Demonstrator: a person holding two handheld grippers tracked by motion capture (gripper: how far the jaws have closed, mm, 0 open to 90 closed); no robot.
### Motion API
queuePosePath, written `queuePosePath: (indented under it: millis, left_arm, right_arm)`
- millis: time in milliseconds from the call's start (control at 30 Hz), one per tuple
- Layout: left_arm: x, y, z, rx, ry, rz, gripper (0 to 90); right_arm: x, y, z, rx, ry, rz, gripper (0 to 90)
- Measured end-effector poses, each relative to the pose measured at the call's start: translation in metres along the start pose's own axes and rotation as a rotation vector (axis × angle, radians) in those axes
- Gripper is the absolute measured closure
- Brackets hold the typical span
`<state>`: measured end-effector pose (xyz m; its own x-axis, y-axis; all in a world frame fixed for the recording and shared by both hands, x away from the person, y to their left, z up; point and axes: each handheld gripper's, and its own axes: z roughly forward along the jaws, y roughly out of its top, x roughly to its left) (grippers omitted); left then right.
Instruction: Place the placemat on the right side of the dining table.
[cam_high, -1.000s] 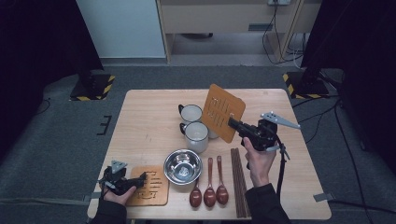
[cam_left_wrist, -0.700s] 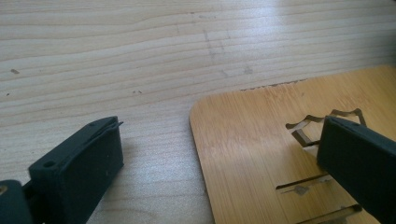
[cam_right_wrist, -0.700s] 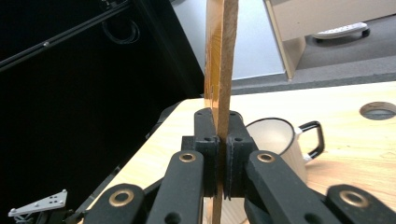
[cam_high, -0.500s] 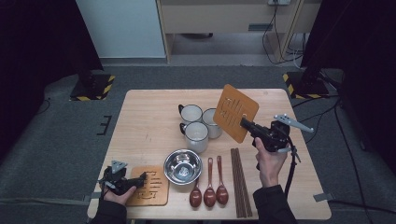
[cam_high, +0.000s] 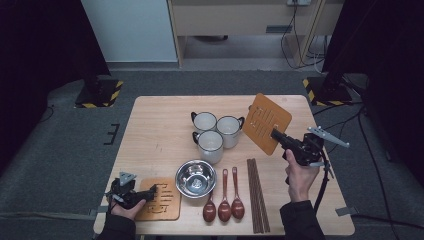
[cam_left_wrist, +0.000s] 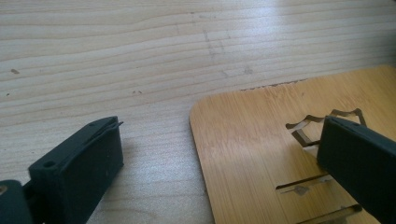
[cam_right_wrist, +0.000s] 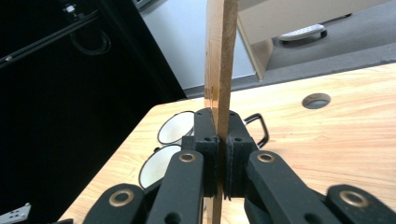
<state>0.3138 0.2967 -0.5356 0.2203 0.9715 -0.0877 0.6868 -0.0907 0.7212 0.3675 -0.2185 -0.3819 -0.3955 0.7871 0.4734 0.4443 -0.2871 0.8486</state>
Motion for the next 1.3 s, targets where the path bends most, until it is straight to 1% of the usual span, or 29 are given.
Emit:
queuePosePath:
  millis: [100, 400, 433, 467, 533, 600, 633, 667, 700, 733, 767, 867, 900, 933, 1000, 1067, 1300]
  left_arm:
    - [0.000, 0.000, 0.000, 0.002, 0.000, 0.002, 0.0]
    - [0.000, 0.000, 0.000, 0.002, 0.000, 0.002, 0.0]
    - [0.000, 0.000, 0.000, 0.002, 0.000, 0.002, 0.0]
    - [0.000, 0.000, 0.000, 0.002, 0.000, 0.002, 0.0]
    - [0.000, 0.000, 0.000, 0.003, 0.000, 0.003, 0.0]
    - [0.000, 0.000, 0.000, 0.000, 0.000, 0.000, 0.0]
    - [0.000, 0.000, 0.000, 0.000, 0.000, 0.000, 0.0]
    - [0.000, 0.000, 0.000, 0.003, 0.001, 0.002, 0.0]
    - [0.000, 0.000, 0.000, 0.003, 0.001, 0.002, 0.0]
    - [0.000, 0.000, 0.000, 0.000, 0.000, 0.000, 0.0]
    - [0.000, 0.000, 0.000, 0.001, 0.000, 0.000, 0.0]
    - [0.000, 0.000, 0.000, 0.002, 0.001, 0.002, 0.0]
    - [0.000, 0.000, 0.000, 0.002, 0.001, 0.002, 0.0]
    - [0.000, 0.000, 0.000, 0.003, 0.001, 0.003, 0.0]
    - [0.000, 0.000, 0.000, 0.002, 0.001, 0.002, 0.0]
    - [0.000, 0.000, 0.000, 0.003, 0.001, 0.003, 0.0]
    - [0.000, 0.000, 0.000, 0.003, 0.001, 0.002, 0.0]
  right_arm:
    - [-0.005, 0.000, -0.003, -0.002, -0.013, -0.001, 87.1]
    - [-0.023, -0.005, -0.010, 0.000, -0.061, 0.019, 87.1]
    - [-0.023, -0.005, -0.010, 0.000, -0.061, 0.019, 87.1]
    - [-0.027, -0.005, -0.012, 0.000, -0.066, 0.022, 87.1]
    - [-0.028, -0.005, -0.013, 0.002, -0.071, 0.026, 87.1]
    - [-0.032, -0.005, -0.015, 0.003, -0.086, 0.021, 87.1]
    - [-0.032, -0.005, -0.015, 0.003, -0.086, 0.021, 87.1]
    - [-0.036, -0.006, -0.017, 0.006, -0.098, 0.013, 87.0]
    - [-0.036, -0.006, -0.017, 0.006, -0.098, 0.013, 87.0]
    - [-0.040, -0.007, -0.019, 0.008, -0.114, 0.012, 87.1]
    - [-0.042, -0.008, -0.019, 0.009, -0.119, 0.015, 87.1]
    - [-0.049, -0.010, -0.020, 0.012, -0.129, 0.024, 87.1]
    - [-0.049, -0.010, -0.020, 0.012, -0.129, 0.024, 87.1]
    - [-0.054, -0.013, -0.021, 0.016, -0.138, 0.028, 87.0]
    - [-0.055, -0.014, -0.022, 0.019, -0.141, 0.028, 87.0]
    - [-0.062, -0.017, -0.022, 0.025, -0.144, 0.034, 87.1]
    - [-0.072, -0.025, -0.020, 0.048, -0.158, 0.045, 87.1]
